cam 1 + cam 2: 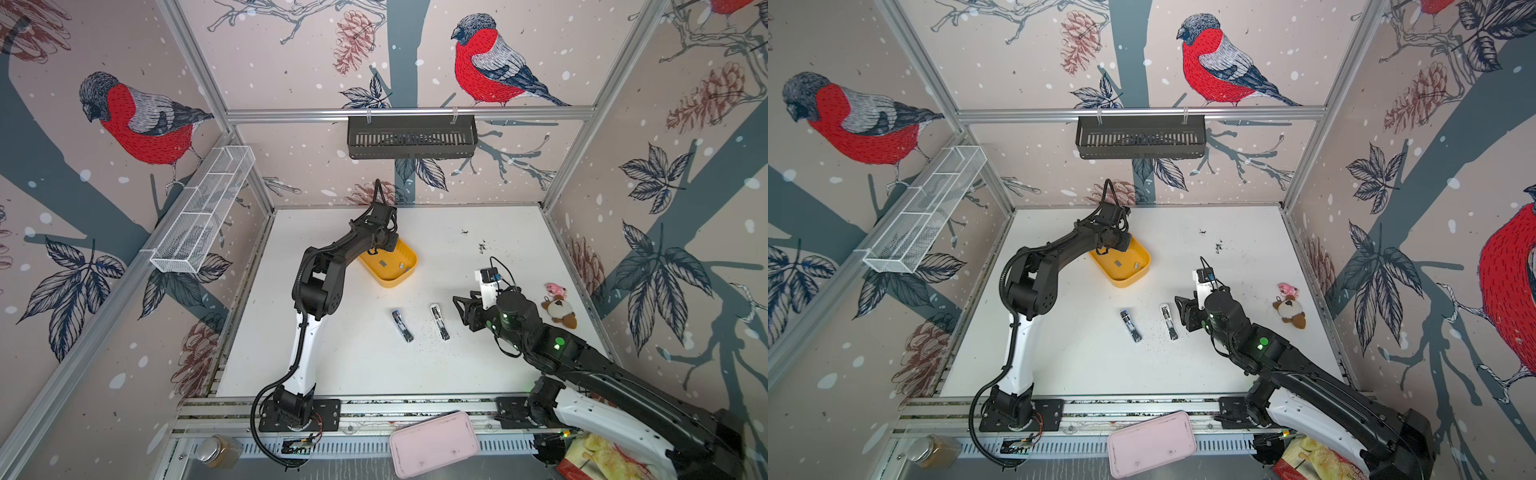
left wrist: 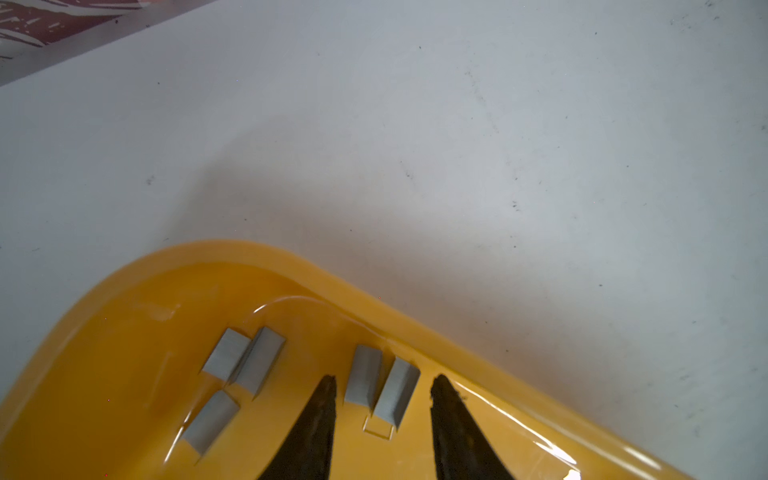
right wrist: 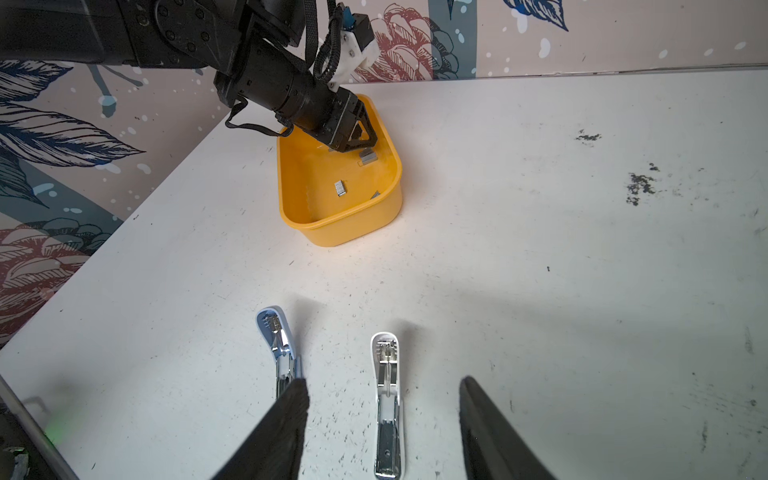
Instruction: Load the staples into the stapler
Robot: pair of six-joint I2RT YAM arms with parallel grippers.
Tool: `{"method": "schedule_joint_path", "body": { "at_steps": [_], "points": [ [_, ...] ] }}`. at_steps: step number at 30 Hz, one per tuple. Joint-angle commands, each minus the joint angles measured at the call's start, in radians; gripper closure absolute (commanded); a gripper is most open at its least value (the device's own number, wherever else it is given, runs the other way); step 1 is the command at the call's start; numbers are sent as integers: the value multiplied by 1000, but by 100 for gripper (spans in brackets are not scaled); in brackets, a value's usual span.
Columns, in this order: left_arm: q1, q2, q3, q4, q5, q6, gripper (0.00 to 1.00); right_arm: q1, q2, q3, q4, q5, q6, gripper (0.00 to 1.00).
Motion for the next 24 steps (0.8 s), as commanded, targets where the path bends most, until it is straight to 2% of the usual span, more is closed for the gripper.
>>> {"method": "schedule_joint_path", "body": {
  "at_steps": [1,5,10,24],
  "points": [
    [2,1,7,-16,-11,2,62,-1,-5,-1,5,-3,7,41],
    [2,6,6,-25,19,-7,73,-4,-8,-1,4,0,7,41],
    [1,7,1,-38,96,7,71,-3,-6,-2,7,-1,8,41],
    [2,16,-5,-54,85,8,76,-4,-16,-13,8,0,12,41]
  ]
}}
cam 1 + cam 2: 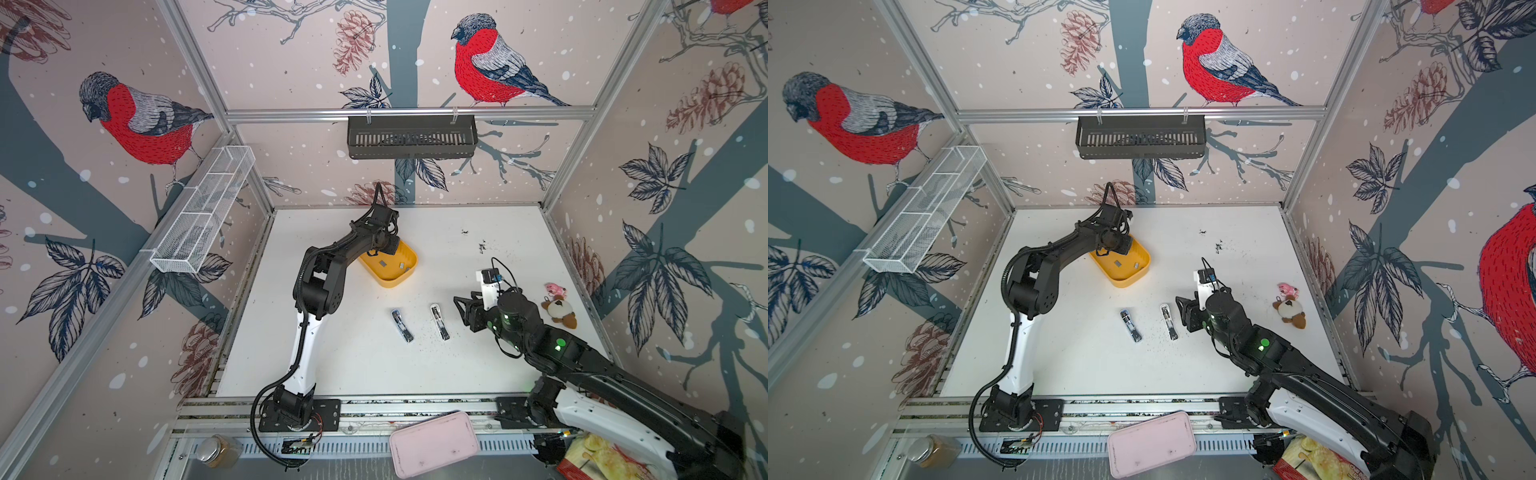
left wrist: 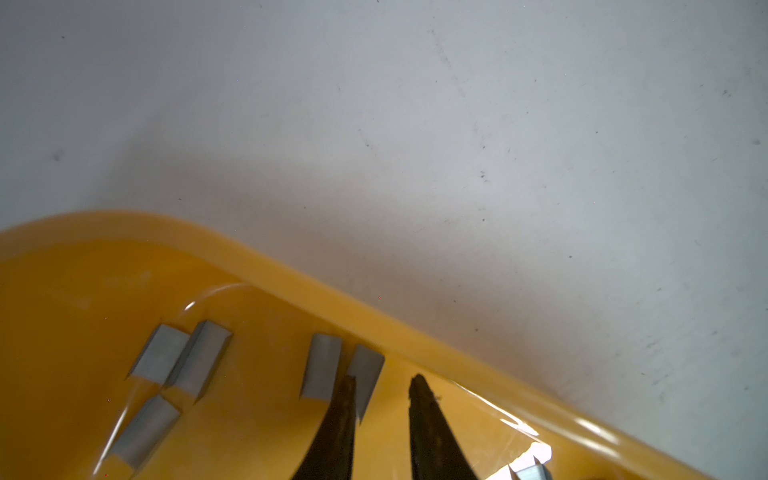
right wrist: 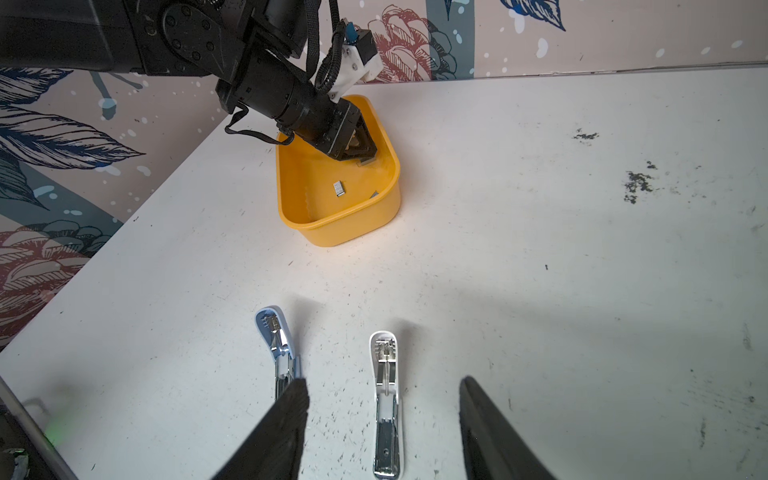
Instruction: Load the staples into the stapler
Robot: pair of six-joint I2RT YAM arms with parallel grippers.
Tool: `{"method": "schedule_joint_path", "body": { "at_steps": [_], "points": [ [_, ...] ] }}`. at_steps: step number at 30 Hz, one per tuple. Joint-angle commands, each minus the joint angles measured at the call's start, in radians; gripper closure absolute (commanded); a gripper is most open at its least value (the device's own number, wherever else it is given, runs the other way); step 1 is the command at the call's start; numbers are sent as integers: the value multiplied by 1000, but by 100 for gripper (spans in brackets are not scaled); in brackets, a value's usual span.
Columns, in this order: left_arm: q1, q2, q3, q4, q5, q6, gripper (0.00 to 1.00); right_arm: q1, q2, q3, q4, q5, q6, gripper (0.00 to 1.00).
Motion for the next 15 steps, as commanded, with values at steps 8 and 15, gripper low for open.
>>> {"method": "schedule_joint_path", "body": {
  "at_steps": [8,15],
  "points": [
    [1,8,-1,-33,-14,8,79,-2,-8,-10,12,-3,10,41],
    [1,17,-2,-41,-24,7,80,-6,-11,-11,12,-5,9,41]
  ]
}}
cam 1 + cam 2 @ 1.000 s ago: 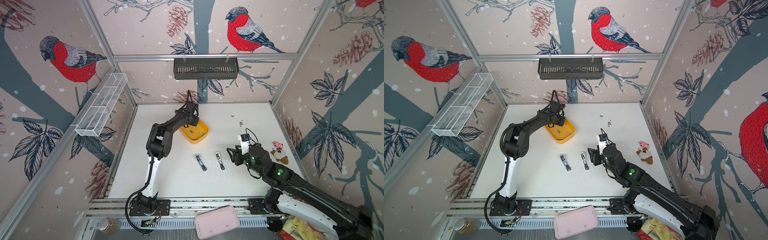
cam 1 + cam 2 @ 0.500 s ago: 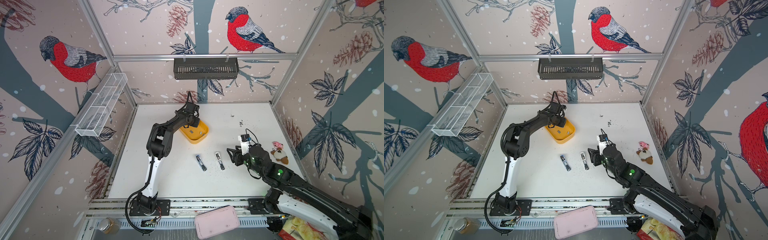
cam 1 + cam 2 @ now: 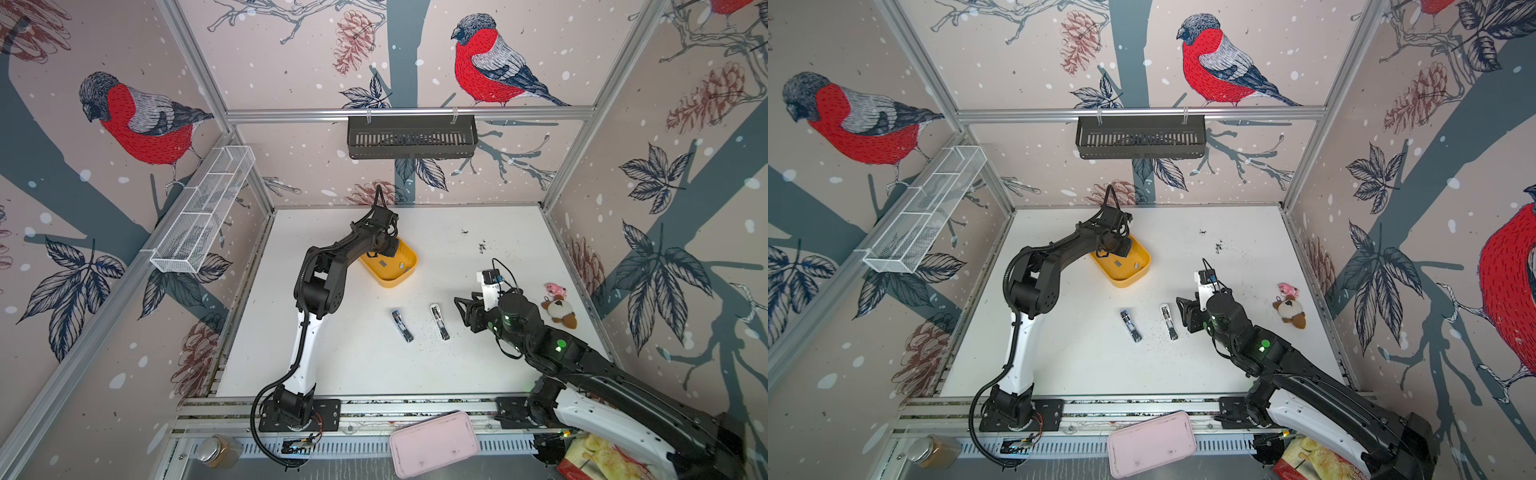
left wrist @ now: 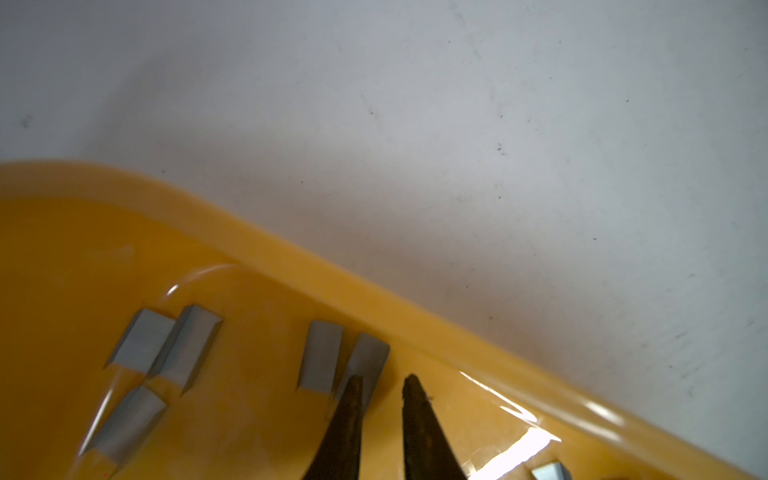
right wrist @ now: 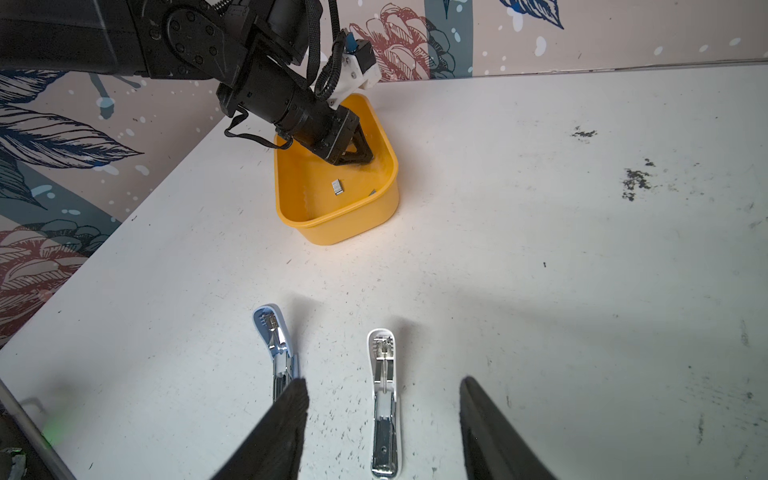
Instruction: Load the staples into the stapler
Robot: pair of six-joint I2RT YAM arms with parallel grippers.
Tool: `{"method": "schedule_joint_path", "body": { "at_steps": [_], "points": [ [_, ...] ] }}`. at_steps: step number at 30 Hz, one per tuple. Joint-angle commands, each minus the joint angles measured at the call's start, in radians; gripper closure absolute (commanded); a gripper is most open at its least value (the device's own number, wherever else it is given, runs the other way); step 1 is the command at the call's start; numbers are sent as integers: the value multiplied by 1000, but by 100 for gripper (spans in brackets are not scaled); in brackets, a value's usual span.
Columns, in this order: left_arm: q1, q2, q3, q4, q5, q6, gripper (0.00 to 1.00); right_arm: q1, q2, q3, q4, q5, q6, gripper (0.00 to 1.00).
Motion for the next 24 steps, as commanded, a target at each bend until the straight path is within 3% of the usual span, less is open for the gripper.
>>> {"method": "schedule_joint_path", "body": {
  "at_steps": [1,24],
  "points": [
    [1,6,1,-21,-21,8,80,0,-1,-1,11,-3,10,41],
    [1,21,1,-25,-40,11,90,-5,3,-3,19,-6,10,41]
  ]
}}
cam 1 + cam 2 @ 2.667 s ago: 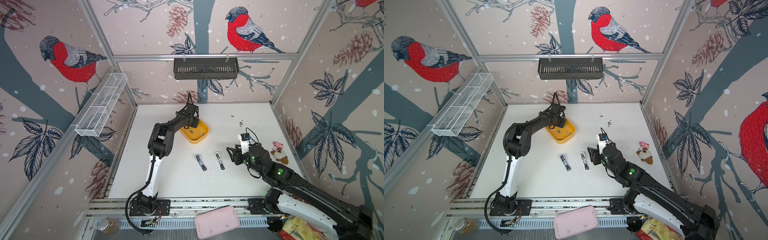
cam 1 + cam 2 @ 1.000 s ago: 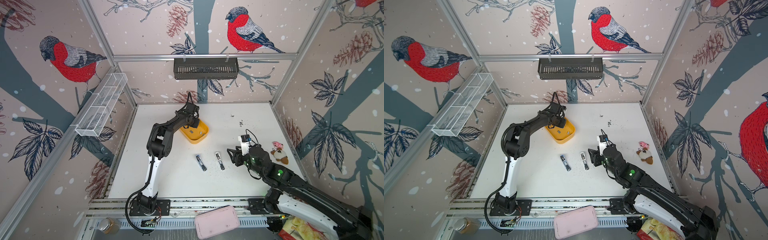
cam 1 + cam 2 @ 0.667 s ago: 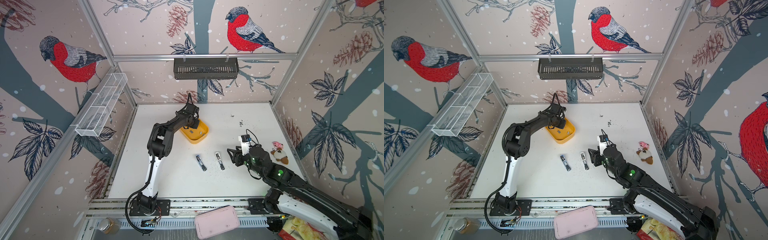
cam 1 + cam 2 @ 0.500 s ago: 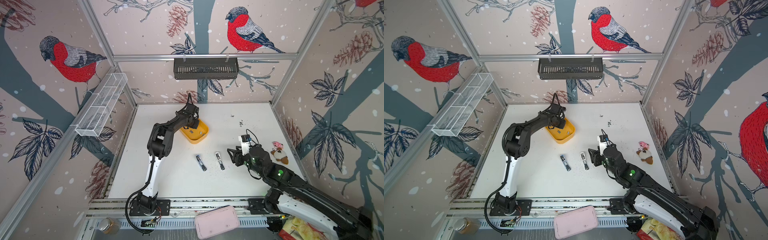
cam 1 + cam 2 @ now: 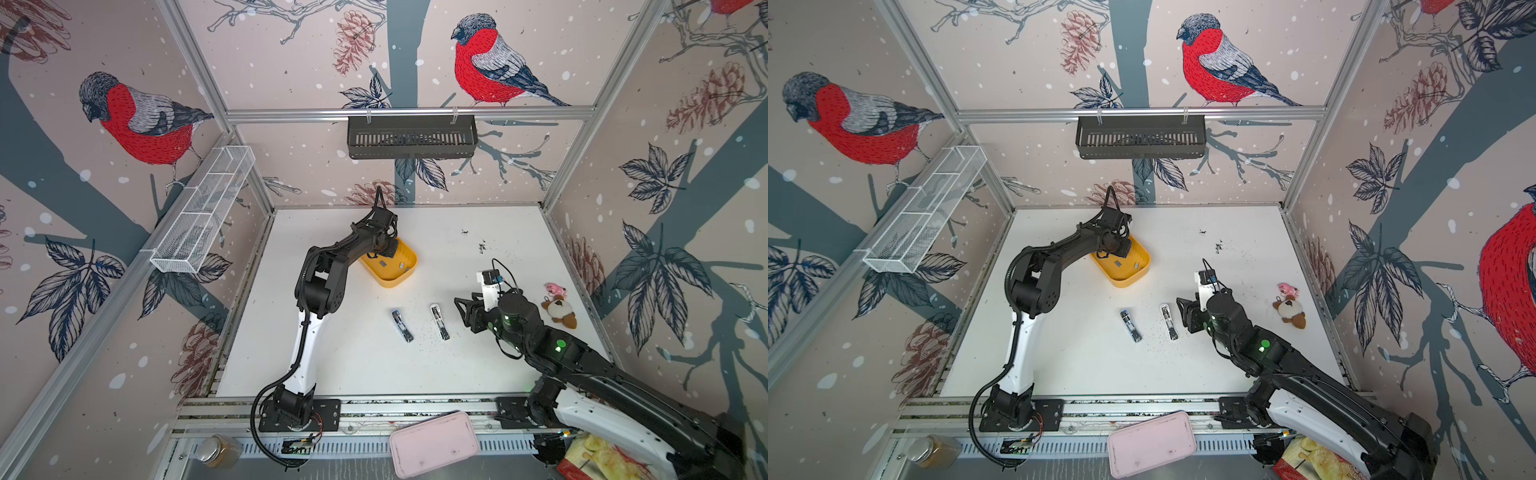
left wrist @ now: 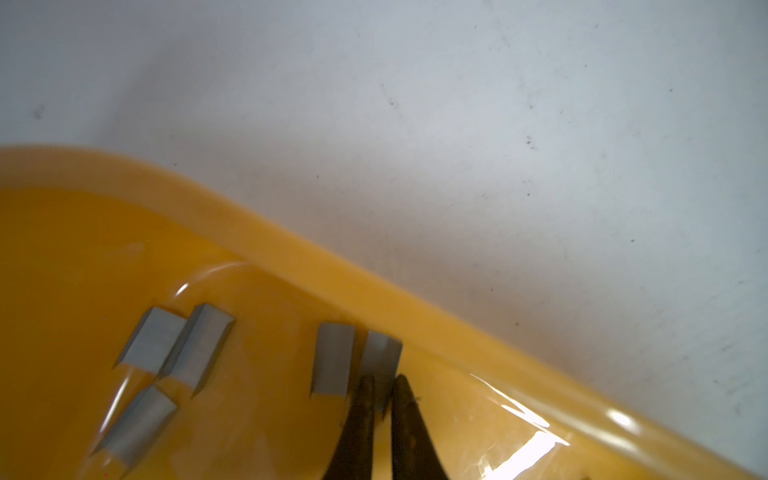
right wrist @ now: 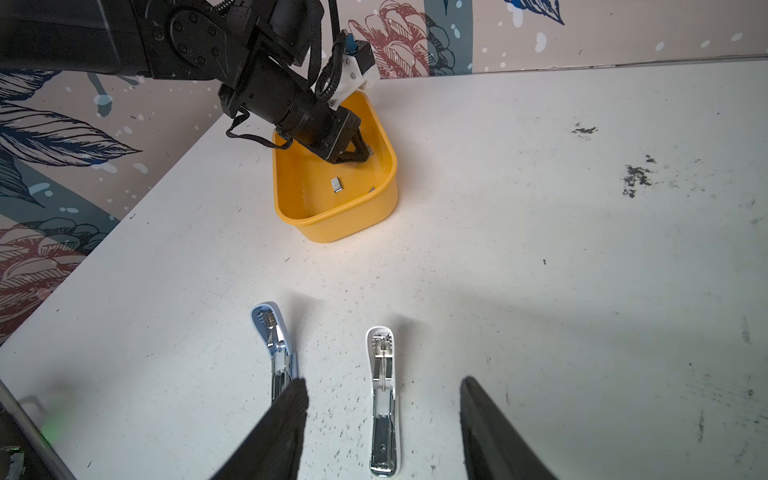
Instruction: Load the staples into the stapler
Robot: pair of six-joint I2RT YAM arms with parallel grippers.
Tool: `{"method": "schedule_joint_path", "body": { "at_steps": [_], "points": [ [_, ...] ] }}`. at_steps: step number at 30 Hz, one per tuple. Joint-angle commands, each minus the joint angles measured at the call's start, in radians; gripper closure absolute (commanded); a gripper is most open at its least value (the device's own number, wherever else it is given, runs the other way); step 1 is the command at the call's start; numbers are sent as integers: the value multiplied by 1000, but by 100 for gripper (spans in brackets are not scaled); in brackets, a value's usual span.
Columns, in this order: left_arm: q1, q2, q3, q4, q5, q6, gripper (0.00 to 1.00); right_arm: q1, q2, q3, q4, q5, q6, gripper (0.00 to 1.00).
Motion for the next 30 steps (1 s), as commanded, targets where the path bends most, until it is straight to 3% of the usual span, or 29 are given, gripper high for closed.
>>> {"method": "schedule_joint_path", "body": {
  "at_steps": [1,13,26,30],
  "points": [
    [1,10,-1,-30,-6,8,90,-1,2,4,19,-3,10,41],
    [-2,-25,-25,-30,23,26,96,-4,2,5,22,-7,14,41],
    [-14,-249,-208,29,109,-59,100,-3,-21,7,24,-13,16,41],
    [-14,-282,-249,40,71,-80,100,-5,-32,5,26,-17,20,41]
  ]
}}
